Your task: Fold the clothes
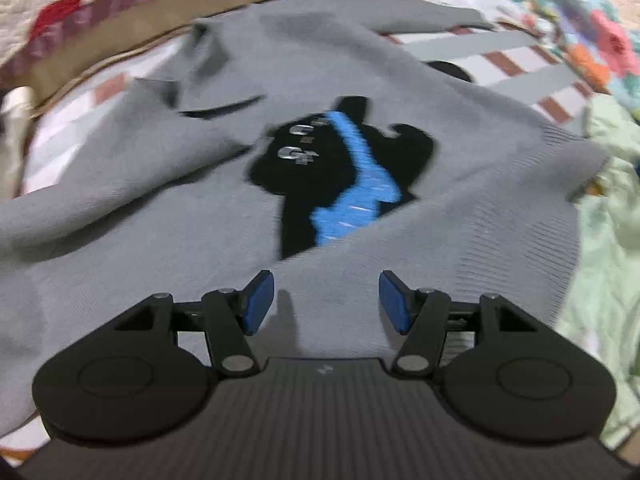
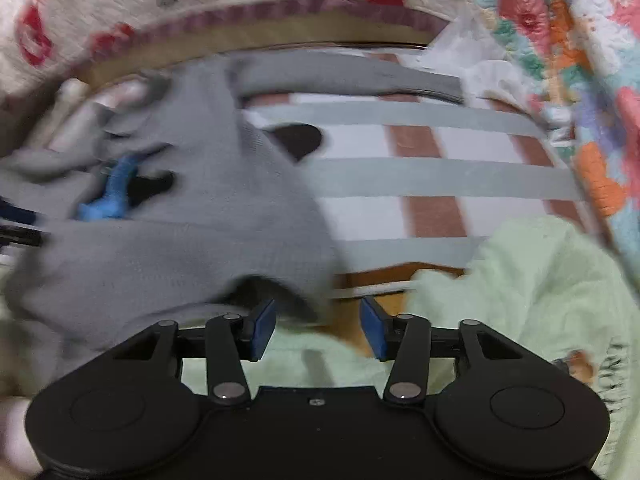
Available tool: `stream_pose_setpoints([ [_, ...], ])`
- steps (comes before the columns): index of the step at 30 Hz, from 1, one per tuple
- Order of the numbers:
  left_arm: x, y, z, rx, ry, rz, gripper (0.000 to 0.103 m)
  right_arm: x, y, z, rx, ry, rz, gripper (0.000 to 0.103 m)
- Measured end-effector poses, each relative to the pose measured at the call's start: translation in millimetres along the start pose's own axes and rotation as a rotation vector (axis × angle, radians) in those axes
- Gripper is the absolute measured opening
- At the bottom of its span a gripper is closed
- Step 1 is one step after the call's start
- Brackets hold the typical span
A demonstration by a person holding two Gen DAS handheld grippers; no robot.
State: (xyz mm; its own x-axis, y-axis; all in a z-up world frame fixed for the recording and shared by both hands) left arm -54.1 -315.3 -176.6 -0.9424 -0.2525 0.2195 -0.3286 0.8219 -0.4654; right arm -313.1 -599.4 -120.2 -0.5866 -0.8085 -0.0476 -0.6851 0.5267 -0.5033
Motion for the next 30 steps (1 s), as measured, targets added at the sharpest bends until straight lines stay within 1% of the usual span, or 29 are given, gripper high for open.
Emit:
stream_pose_setpoints([
  [2, -8, -3, -6, 0.024, -0.038, -0.022, 0.057, -33, 5, -5, -0.042, -0.271, 0.046, 0.053],
  [3, -13, -5, -9, 0.039, -0.045, -0.044, 0.057, -49, 7, -9, -0.064, -0.404, 0.067, 0.052],
  [4, -16, -6, -13, 0.052, -0.043, -0.066, 0.057, -73, 10, -3, -0.088, -0.485, 0.046, 0.052],
  [8, -30, 0, -31, 0.087, -0.041, -0.135, 0.057, -158, 33, 41, -0.229, -0.607, -0.032, 0.052],
  [11, -44, 10, -40, 0.086, -0.063, -0.173, 0.057, -191, 41, 65, -0.272, -0.617, -0.058, 0.052],
  [13, -53, 15, -41, 0.085, -0.064, -0.189, 0.057, -207, 45, 80, -0.31, -0.603, -0.067, 0.053],
  [14, -58, 17, -41, 0.085, -0.069, -0.202, 0.057, -215, 46, 83, -0.312, -0.618, -0.082, 0.055],
  [15, -62, 18, -41, 0.084, -0.076, -0.219, 0.057, -223, 46, 85, -0.314, -0.633, -0.098, 0.054],
  [16, -66, 19, -42, 0.086, -0.083, -0.234, 0.057, -231, 47, 88, -0.316, -0.647, -0.114, 0.046],
  [17, -69, 21, -44, 0.091, -0.089, -0.244, 0.057, -239, 47, 90, -0.319, -0.663, -0.13, 0.01],
  [18, -71, 22, -46, 0.095, -0.094, -0.247, 0.057, -241, 52, 80, -0.342, -0.71, -0.147, 0.011],
  [22, -84, 31, -55, 0.099, -0.119, -0.263, 0.057, -248, 69, 42, -0.433, -0.894, -0.219, 0.011],
  [24, -91, 36, -55, 0.092, -0.133, -0.288, 0.057, -237, 72, 42, -0.4, -0.797, -0.288, 0.013],
  [25, -94, 39, -54, 0.089, -0.14, -0.3, 0.057, -231, 74, 41, -0.382, -0.747, -0.323, 0.017],
  [26, -98, 42, -55, 0.09, -0.149, -0.311, 0.057, -227, 74, 39, -0.348, -0.69, -0.389, 0.02],
  [27, -100, 44, -57, 0.099, -0.155, -0.32, 0.057, -221, 72, 37, -0.305, -0.628, -0.438, 0.027],
  [28, -103, 45, -58, 0.108, -0.161, -0.329, 0.057, -215, 62, 34, -0.25, -0.583, -0.451, 0.034],
  [29, -106, 46, -61, 0.129, -0.159, -0.342, 0.057, -208, 53, 31, -0.195, -0.541, -0.462, 0.044],
  [30, -109, 46, -65, 0.153, -0.154, -0.353, 0.057, -200, 38, 29, -0.151, -0.542, -0.426, 0.05],
])
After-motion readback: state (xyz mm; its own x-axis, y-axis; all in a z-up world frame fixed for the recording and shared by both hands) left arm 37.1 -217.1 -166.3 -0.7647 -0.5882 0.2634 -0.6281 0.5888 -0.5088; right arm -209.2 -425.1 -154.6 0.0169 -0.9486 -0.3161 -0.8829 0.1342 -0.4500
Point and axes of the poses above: each gripper's, at about its wrist camera, not at the fingertips, and z roughly the way its jaws point, x to its right, y to its underside, the point moved 8 cm from there along z, roughly the way its jaws point, and after that the axes turned 13 degrees about y, right-handed, at the moved point
